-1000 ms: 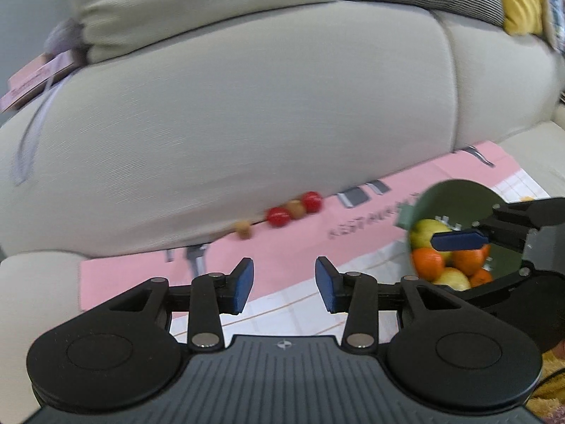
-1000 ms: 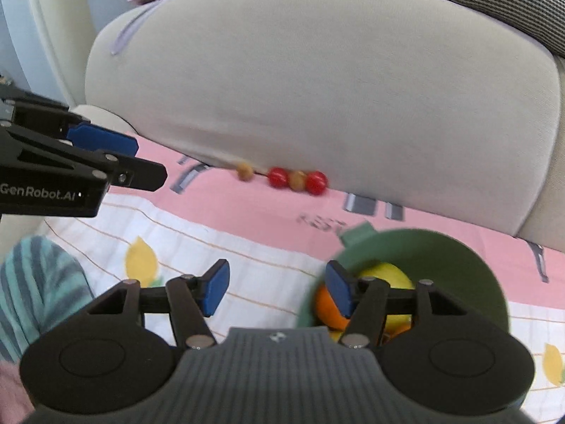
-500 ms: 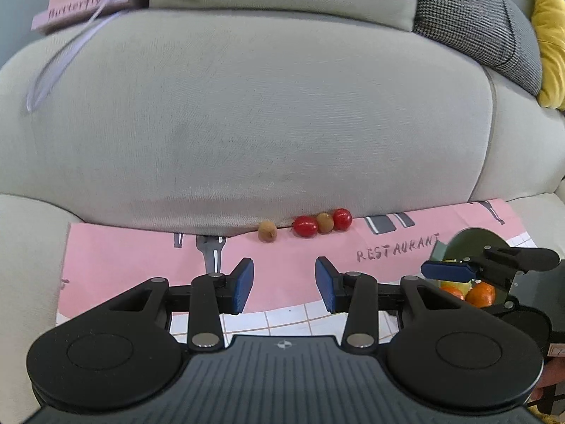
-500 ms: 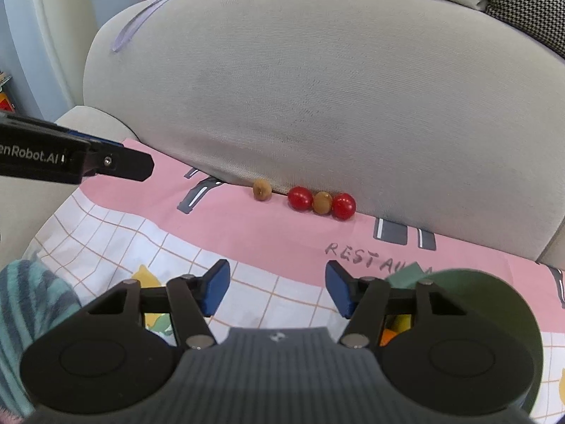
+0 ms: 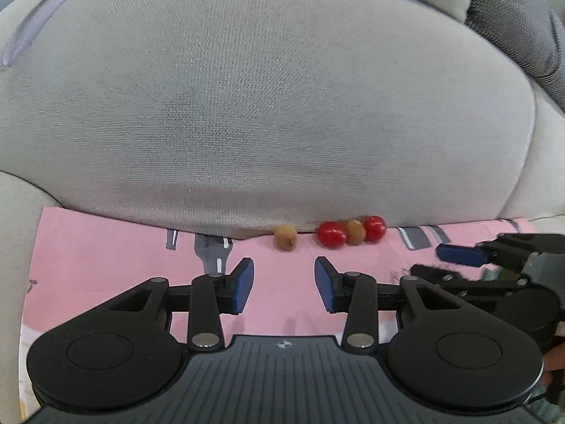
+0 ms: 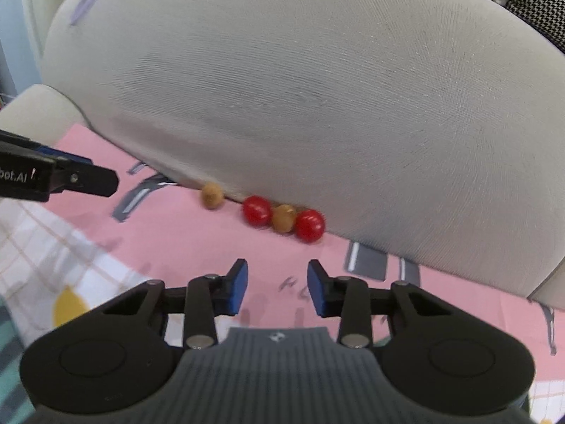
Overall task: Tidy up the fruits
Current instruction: 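Move both tools back to the row of nuts and tomatoes, then grasp a brown nut with the left tool while the right tool grasps a red tomato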
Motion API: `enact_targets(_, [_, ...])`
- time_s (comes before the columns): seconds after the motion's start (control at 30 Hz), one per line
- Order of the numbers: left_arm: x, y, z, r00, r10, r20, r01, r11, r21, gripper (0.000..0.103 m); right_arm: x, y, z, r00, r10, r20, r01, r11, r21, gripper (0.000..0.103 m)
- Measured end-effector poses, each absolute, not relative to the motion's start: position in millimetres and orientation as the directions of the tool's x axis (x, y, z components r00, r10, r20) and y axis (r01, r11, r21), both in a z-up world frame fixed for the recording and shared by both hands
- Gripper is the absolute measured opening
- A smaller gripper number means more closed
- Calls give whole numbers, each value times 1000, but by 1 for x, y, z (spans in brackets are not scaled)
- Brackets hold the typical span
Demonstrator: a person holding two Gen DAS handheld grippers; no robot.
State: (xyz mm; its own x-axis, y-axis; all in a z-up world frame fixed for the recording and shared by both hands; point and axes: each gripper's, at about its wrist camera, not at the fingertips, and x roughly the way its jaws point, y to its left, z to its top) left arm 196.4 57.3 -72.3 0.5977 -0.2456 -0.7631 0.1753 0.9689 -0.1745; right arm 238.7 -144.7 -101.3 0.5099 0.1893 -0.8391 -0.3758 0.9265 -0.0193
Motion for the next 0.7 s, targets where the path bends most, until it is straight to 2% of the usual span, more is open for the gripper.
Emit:
enact_targets(0.13, [215,53,-89,586,-260,-767,162,965,-204,44,261,-148,-112,505,176,-845,-362,932,-22,28])
enact_targets(0.37, [243,43,-115,547,-280,-789,152,960,-236,38,293,-151,-132,475,180,-861,-312,950,26,26])
enact_targets(0.7, [274,38,-144,504,-303,-809,127,952,-277,37,326,-154,-159,402,188,-896,-229,968,100,25])
